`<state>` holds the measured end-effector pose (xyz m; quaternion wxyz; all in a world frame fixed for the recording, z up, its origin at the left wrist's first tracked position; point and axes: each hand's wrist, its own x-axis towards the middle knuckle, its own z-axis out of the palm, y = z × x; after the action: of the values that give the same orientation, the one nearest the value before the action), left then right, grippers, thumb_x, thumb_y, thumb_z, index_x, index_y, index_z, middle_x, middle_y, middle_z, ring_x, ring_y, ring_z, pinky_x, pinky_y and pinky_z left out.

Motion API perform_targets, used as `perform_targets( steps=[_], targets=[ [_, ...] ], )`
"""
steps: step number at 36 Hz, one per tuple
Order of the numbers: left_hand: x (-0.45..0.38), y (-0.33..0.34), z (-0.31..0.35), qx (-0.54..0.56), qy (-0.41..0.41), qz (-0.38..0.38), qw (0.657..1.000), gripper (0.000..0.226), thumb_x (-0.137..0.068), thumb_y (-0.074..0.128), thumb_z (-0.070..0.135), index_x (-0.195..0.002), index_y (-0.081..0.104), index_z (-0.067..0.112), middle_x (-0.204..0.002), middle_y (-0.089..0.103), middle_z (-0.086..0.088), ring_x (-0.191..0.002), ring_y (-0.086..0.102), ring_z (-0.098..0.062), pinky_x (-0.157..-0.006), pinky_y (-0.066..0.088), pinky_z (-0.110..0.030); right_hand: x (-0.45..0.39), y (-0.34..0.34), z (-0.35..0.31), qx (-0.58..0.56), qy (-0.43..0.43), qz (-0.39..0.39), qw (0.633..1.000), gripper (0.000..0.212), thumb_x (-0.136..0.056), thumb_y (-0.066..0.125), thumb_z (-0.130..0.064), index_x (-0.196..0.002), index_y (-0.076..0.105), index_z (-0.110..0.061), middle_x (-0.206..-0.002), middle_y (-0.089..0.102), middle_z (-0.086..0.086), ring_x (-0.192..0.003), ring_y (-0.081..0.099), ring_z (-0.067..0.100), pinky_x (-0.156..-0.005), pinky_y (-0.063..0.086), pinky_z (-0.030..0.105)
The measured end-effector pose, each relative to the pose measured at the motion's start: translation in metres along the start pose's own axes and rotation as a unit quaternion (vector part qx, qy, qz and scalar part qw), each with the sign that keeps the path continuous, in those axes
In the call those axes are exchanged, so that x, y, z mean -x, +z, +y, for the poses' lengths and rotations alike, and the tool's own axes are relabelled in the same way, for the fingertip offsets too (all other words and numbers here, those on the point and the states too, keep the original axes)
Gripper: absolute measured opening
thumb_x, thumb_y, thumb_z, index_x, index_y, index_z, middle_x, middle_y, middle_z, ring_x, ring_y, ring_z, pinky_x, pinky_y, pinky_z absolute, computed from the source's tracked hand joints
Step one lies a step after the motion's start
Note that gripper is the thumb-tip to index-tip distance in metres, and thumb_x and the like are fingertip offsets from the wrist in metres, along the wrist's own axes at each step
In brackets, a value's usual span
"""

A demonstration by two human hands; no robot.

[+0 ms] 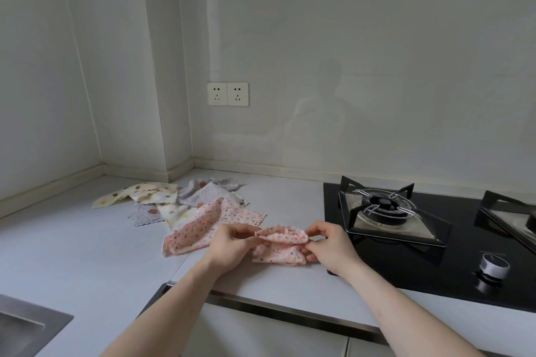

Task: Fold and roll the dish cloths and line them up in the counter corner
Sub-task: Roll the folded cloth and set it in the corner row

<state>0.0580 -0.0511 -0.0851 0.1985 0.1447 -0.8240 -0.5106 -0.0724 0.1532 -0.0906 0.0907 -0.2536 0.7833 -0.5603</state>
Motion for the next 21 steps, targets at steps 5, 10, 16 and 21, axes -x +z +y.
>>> perform_targets(
  steps=[5, 10, 16, 21],
  targets=[
    [-0.002, 0.002, -0.002, -0.031, -0.018, 0.005, 0.999, 0.019, -0.085, 0.069, 0.006, -0.083, 0.080, 0.022, -0.086, 0.078, 0.008, -0.083, 0.071, -0.007, -0.075, 0.053, -0.015, 0.002, 0.006, 0.008, 0.053, -0.027, 0.025, 0.998, 0.022, -0.085, 0.073, -0.003, -0.075, 0.071, -0.024, -0.070, 0.074, 0.006, -0.066, 0.074, 0.020, -0.069, 0.063, 0.044],
    [0.001, 0.005, 0.002, -0.058, -0.033, 0.015, 0.998, 0.022, -0.080, 0.060, 0.032, -0.082, 0.081, 0.027, -0.089, 0.078, 0.007, -0.090, 0.069, -0.005, -0.087, 0.052, -0.026, 0.012, 0.014, 0.009, 0.193, -0.077, 0.052, 0.977, 0.026, -0.083, 0.061, -0.012, -0.078, 0.063, -0.037, -0.080, 0.069, -0.014, -0.072, 0.067, 0.004, -0.067, 0.059, 0.037],
    [0.000, 0.007, -0.003, -0.096, -0.046, 0.052, 0.993, 0.039, -0.084, 0.071, 0.049, -0.069, 0.075, 0.013, -0.061, 0.070, 0.004, -0.060, 0.062, -0.006, -0.067, 0.051, -0.027, 0.019, 0.016, 0.004, 0.282, -0.084, 0.056, 0.954, 0.022, -0.085, 0.053, -0.012, -0.081, 0.055, -0.034, -0.088, 0.061, -0.018, -0.083, 0.060, 0.008, -0.068, 0.056, 0.042],
    [-0.003, 0.011, -0.009, -0.128, -0.021, 0.051, 0.990, 0.026, -0.075, 0.084, 0.044, -0.067, 0.076, 0.021, -0.070, 0.073, 0.018, -0.070, 0.068, 0.002, -0.074, 0.057, -0.026, 0.021, 0.016, 0.001, 0.316, -0.078, 0.049, 0.944, 0.023, -0.090, 0.046, -0.011, -0.087, 0.060, -0.030, -0.099, 0.062, -0.015, -0.089, 0.059, 0.012, -0.067, 0.052, 0.036]
  ],
)
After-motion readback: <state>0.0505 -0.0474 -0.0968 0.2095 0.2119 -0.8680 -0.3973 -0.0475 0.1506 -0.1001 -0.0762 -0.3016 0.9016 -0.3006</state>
